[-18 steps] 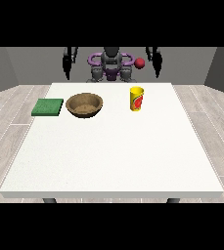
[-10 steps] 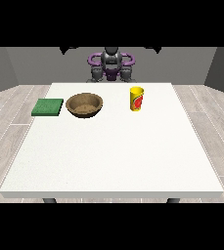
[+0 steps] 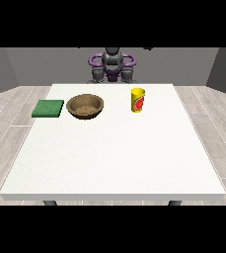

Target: Pick the cup and pour the ball into the bowl, then pick the bowl and place it on the pad

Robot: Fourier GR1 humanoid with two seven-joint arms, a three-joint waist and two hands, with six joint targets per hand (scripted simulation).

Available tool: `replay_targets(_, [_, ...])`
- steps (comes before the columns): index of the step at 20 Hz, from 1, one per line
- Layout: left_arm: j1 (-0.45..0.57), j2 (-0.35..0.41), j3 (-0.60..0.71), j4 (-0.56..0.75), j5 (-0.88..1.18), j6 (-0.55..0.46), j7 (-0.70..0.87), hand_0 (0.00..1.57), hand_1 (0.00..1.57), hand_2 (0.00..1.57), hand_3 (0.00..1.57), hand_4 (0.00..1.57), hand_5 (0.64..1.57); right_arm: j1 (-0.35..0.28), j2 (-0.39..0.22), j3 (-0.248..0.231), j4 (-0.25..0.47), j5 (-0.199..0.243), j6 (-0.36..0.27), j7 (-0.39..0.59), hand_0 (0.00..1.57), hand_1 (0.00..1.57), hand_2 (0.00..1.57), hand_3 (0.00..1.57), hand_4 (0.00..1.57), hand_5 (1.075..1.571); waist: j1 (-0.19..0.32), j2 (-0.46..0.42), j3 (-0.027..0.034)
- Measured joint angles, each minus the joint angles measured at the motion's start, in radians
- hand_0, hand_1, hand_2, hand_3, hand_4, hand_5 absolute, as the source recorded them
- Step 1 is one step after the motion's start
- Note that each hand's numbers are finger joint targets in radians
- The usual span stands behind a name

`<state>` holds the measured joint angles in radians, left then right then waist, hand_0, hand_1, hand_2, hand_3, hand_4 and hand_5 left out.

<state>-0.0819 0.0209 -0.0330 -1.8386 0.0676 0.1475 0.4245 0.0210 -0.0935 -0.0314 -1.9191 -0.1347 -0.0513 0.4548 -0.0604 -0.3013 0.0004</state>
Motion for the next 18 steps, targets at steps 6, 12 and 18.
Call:
replay_targets(6, [-0.097, -0.001, 0.007, 0.049, -0.034, 0.016, -0.138, 0.0, 0.0, 0.0, 0.0, 0.58, 1.537, -0.068, 0.012, -0.015, -0.012, 0.001, 0.008, -0.114, 0.0, 0.0, 0.0, 0.22, 0.73, 1.551, -0.015, 0.213, -0.0005])
replay_targets(12, [-0.153, 0.016, 0.043, 0.166, -0.063, -0.005, -0.365, 0.0, 0.0, 0.0, 0.0, 0.55, 1.496, -0.123, 0.024, -0.039, 0.057, -0.006, 0.036, -0.282, 0.0, 0.0, 0.0, 0.0, 0.69, 1.547, -0.019, 0.408, -0.0005])
replay_targets(18, [-0.148, 0.037, 0.104, 0.356, -0.051, -0.053, -0.619, 0.0, 0.0, 0.0, 0.0, 0.25, 1.475, -0.15, -0.022, -0.102, 0.088, -0.06, 0.099, -0.36, 0.0, 0.0, 0.0, 0.0, 0.68, 1.555, -0.046, 0.518, -0.0008])
